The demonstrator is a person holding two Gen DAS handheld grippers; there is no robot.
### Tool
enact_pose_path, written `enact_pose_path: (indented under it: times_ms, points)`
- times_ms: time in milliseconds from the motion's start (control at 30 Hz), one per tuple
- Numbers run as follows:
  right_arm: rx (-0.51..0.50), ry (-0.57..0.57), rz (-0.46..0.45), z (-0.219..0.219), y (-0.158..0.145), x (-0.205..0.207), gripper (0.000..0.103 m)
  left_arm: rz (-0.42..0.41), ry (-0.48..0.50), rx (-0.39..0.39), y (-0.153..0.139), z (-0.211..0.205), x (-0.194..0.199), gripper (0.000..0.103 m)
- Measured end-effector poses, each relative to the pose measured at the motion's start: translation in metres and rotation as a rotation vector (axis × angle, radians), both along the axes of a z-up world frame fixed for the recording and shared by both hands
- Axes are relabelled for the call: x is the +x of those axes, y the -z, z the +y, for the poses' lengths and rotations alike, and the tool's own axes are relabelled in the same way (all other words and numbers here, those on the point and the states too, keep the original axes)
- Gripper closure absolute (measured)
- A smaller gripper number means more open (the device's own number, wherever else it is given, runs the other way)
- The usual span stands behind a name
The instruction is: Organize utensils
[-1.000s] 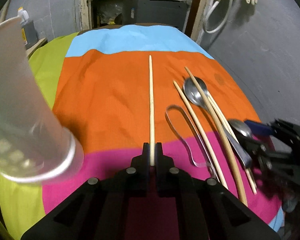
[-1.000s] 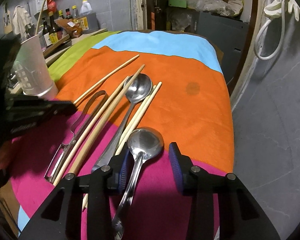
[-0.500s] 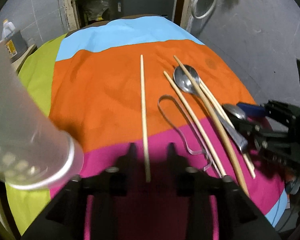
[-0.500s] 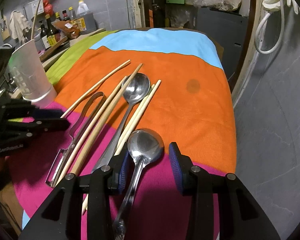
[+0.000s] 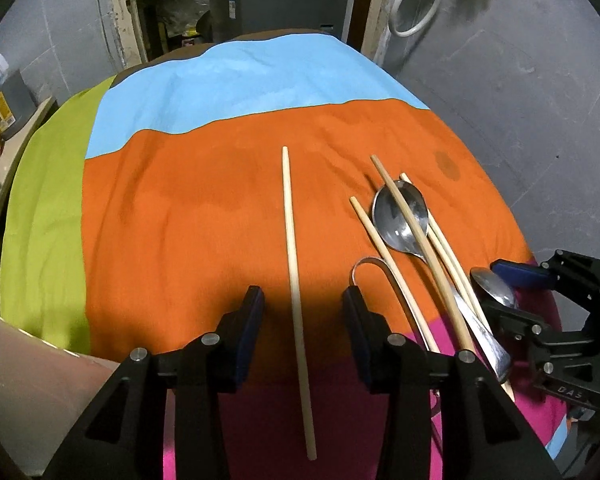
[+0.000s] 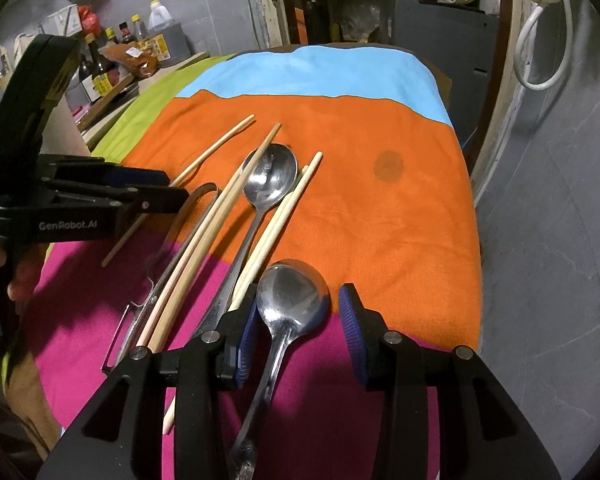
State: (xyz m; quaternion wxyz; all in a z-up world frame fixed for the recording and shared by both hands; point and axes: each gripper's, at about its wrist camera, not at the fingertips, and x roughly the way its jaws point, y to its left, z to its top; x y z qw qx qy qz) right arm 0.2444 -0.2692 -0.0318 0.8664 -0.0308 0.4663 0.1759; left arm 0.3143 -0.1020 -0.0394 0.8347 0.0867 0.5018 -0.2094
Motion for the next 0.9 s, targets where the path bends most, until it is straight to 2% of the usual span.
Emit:
enact_pose_path:
  times_ms: [67, 167, 233, 300, 367, 433, 667, 900]
  points:
    - [0.01, 0.002, 0.008, -0.002, 0.0, 0.0, 0.065, -0.007, 0.0, 0.014, 0.001, -0.002, 0.002, 0.073]
    - [-0.016, -0.014, -0.006, -0.001, 0.0, -0.003, 0.066, -0.028, -0.001, 0.047, 0.002, -0.007, 0.003, 0.087]
    - [-0.021, -0.015, -0.015, -0.001, 0.001, -0.004, 0.068, -0.037, -0.008, 0.06, 0.003, -0.009, 0.002, 0.099]
    - [-0.02, -0.002, -0.025, -0.003, 0.001, -0.004, 0.076, -0.037, -0.017, 0.046, 0.005, -0.007, 0.0, 0.1]
    - [-0.005, 0.02, -0.031, -0.005, 0.001, -0.005, 0.088, -0.045, -0.027, 0.034, 0.005, -0.005, -0.003, 0.1]
    - [0.024, 0.049, -0.029, -0.009, 0.001, -0.005, 0.095, -0.05, -0.044, 0.004, 0.006, -0.001, -0.01, 0.101]
    - [0.071, 0.08, -0.082, -0.012, -0.005, -0.018, 0.099, -0.12, -0.095, -0.079, -0.006, 0.014, -0.046, 0.101]
    - [0.084, 0.098, -0.185, -0.005, -0.019, -0.034, 0.099, -0.202, -0.121, -0.206, -0.023, 0.025, -0.078, 0.101]
